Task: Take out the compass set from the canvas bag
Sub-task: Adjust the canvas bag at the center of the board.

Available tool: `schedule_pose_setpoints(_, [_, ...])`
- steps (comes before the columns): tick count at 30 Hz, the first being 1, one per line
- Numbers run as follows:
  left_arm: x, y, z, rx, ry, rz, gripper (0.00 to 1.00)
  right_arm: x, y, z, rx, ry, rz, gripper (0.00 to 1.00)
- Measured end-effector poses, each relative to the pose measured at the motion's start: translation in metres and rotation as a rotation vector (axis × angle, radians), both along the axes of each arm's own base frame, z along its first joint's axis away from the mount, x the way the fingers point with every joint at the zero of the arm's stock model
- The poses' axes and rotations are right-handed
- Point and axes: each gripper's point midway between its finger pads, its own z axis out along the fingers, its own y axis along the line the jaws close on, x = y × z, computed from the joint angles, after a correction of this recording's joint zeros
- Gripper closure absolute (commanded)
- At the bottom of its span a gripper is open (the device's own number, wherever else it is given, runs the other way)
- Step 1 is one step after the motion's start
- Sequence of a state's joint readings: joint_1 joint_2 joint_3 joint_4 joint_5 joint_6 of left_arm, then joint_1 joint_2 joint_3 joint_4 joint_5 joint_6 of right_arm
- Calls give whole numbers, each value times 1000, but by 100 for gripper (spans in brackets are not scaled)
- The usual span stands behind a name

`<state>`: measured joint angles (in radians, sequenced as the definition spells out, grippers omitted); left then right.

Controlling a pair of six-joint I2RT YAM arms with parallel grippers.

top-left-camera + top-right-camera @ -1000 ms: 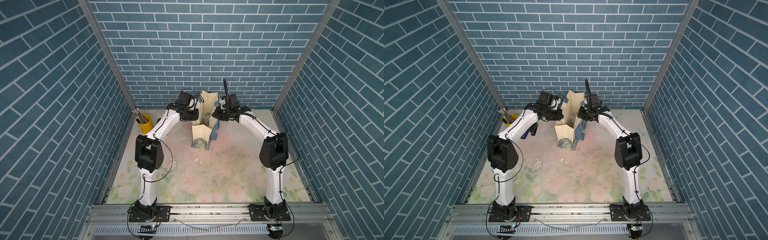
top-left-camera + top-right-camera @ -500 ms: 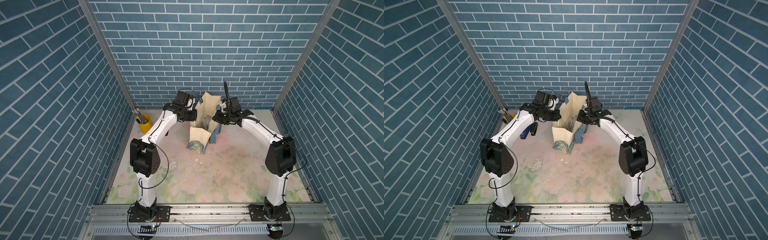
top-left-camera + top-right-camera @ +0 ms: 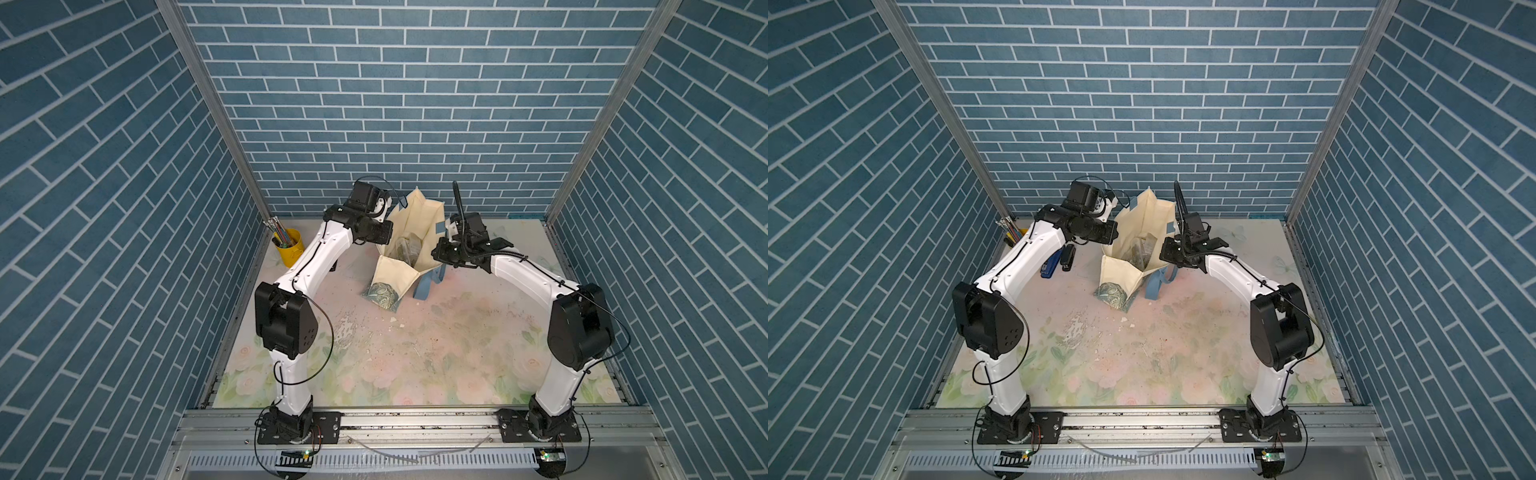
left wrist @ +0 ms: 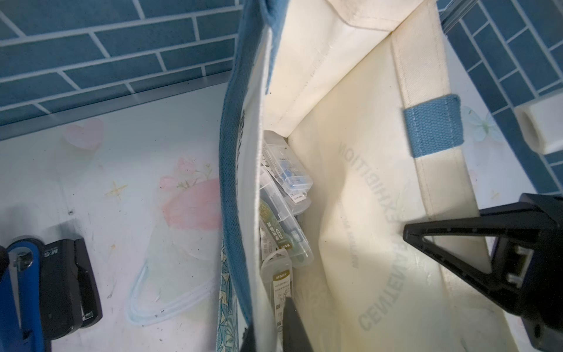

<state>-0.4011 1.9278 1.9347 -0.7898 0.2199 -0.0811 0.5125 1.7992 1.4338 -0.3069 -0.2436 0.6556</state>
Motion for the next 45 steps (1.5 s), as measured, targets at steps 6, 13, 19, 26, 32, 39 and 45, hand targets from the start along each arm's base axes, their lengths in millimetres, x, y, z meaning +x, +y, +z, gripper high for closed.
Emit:
schedule_pose_setpoints(6, [-11, -15, 2, 60, -43, -67, 100, -9, -14, -9, -42, 5, -31, 90])
schedule_pose_setpoints(13, [-20, -12, 12, 90, -102, -95, 100, -18, -27, -29, -104, 42, -52, 83])
schedule_pose_setpoints(19, [-21, -18, 13, 103, -130, -126, 100, -26, -35, -36, -139, 44, -52, 71])
schedule_pose_setpoints(26, [-29, -24, 16, 128, -167, -174, 100, -37, -49, -13, -173, -1, -29, 62])
schedule_pose_setpoints(32, [-34, -24, 15, 144, -207, -206, 100, -50, -61, 47, -178, -160, 29, 55])
schedule_pose_setpoints(39, [-47, -26, 19, 154, -287, -297, 100, -53, -47, 98, -291, -444, 327, 28])
schedule_pose_setpoints(45, [-53, -33, 26, 155, -341, -383, 100, -42, -37, 120, -540, -755, 646, 18])
